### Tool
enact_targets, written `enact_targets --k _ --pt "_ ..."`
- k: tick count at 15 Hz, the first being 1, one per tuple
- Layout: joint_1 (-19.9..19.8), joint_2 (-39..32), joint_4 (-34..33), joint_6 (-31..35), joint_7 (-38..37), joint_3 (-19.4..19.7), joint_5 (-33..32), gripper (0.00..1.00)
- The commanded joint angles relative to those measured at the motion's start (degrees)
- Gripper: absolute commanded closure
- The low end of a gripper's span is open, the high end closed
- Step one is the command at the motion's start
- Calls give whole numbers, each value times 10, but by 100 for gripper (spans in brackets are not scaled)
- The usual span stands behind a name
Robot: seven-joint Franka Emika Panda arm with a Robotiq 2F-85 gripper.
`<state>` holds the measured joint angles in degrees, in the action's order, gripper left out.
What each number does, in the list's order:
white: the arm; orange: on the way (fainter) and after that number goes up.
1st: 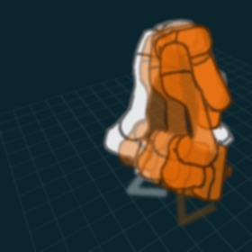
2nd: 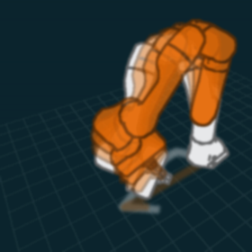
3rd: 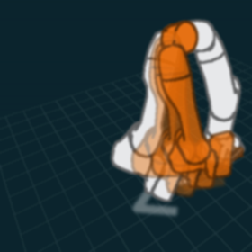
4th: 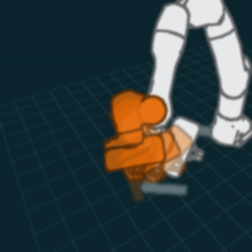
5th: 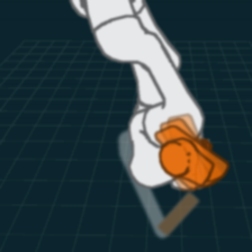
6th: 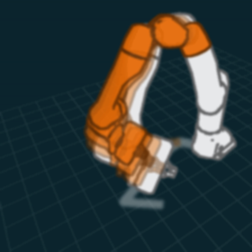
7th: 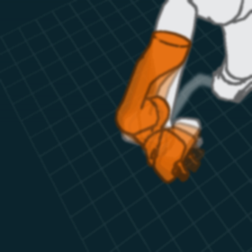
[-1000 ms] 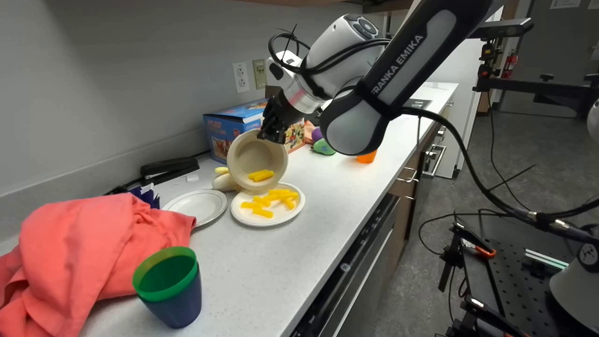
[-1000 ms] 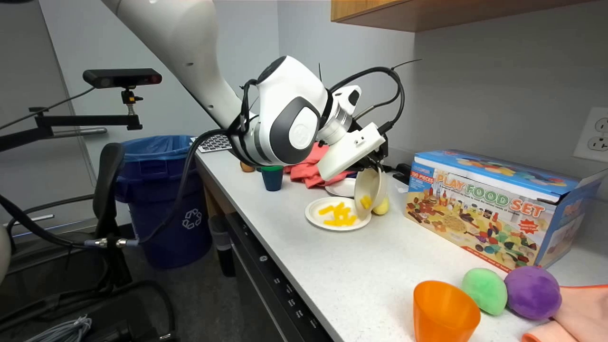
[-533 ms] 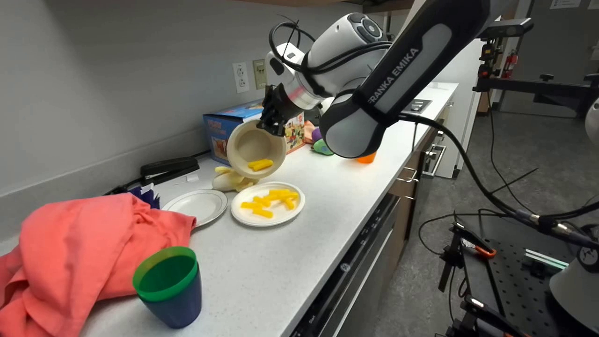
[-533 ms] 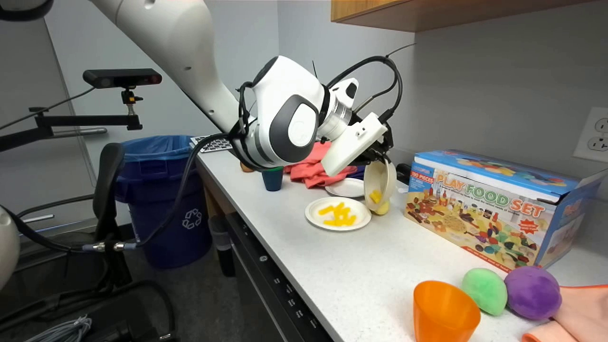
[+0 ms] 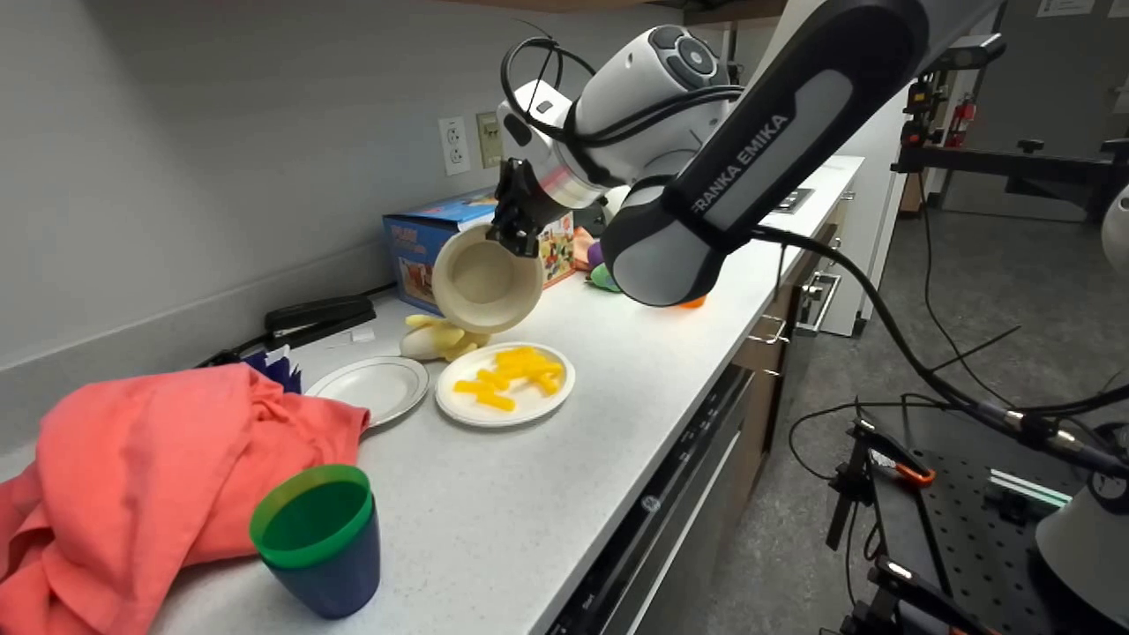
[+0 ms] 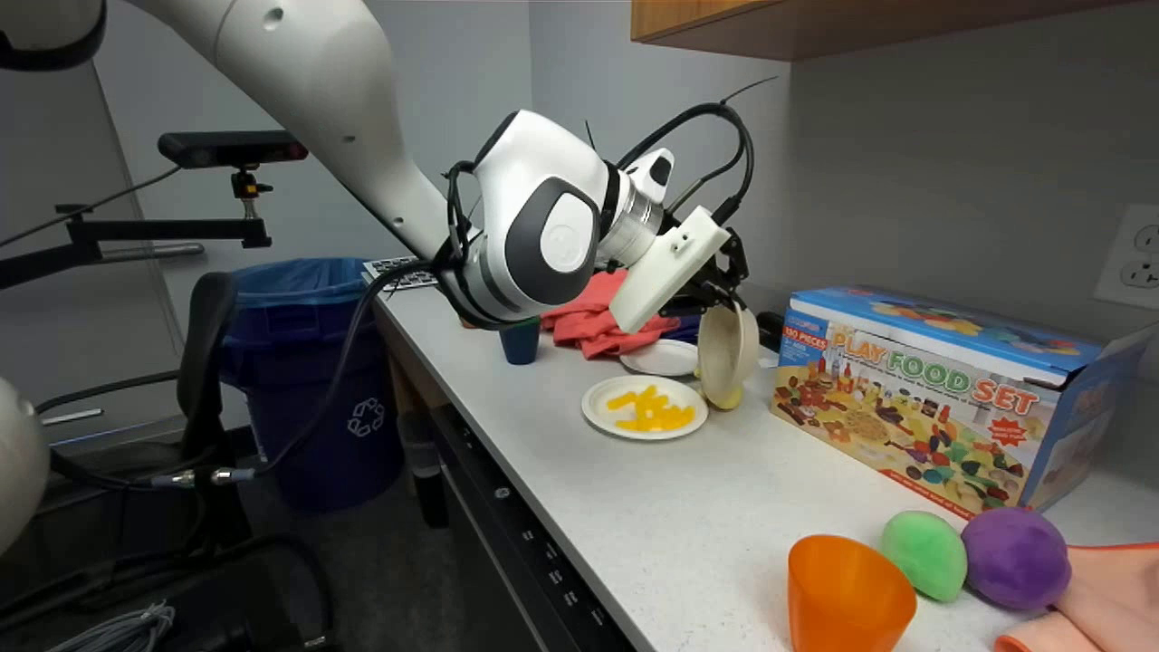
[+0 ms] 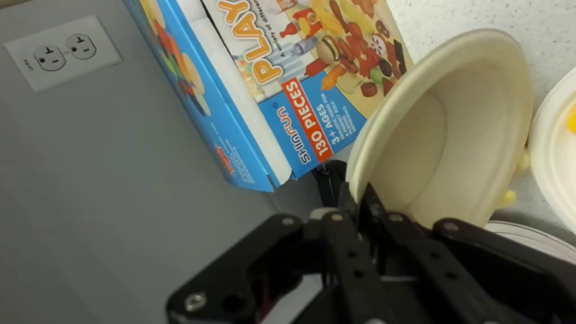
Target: Pour the chips from the white bowl onto the white plate
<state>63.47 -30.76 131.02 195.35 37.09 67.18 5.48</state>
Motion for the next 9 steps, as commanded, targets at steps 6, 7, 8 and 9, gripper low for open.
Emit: enact_targets --k 6,7,8,9 --pt "11 40 11 -94 -148 -5 -62 99" --pt "11 40 11 -95 -173 -5 -60 99" --pt "17 33 11 -93 -169 -6 -18 99" --pt "17 31 11 -86 -188 -5 -11 99"
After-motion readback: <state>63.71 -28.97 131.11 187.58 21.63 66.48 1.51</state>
